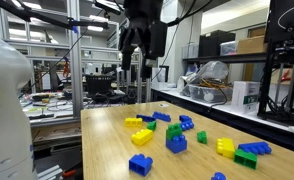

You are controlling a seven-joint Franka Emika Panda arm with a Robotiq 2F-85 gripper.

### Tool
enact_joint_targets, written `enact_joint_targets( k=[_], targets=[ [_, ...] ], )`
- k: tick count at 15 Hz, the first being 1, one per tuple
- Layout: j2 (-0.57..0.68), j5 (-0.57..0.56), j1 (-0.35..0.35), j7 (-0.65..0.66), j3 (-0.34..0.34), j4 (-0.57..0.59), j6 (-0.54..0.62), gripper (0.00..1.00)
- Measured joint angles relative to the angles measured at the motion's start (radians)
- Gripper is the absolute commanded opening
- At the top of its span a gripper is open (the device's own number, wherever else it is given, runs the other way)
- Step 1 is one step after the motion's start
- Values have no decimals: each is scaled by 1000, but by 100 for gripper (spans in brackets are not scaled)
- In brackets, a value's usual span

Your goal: Attach a three piece yellow Lego to the stack of Legos

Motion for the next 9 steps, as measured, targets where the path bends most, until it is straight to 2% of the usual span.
enact_joint_targets(
  k=[3, 9],
  targets=[
    [2, 13, 10, 0, 6, 10, 10, 100],
    [69, 67, 77, 22, 61, 79, 54, 100]
  ],
)
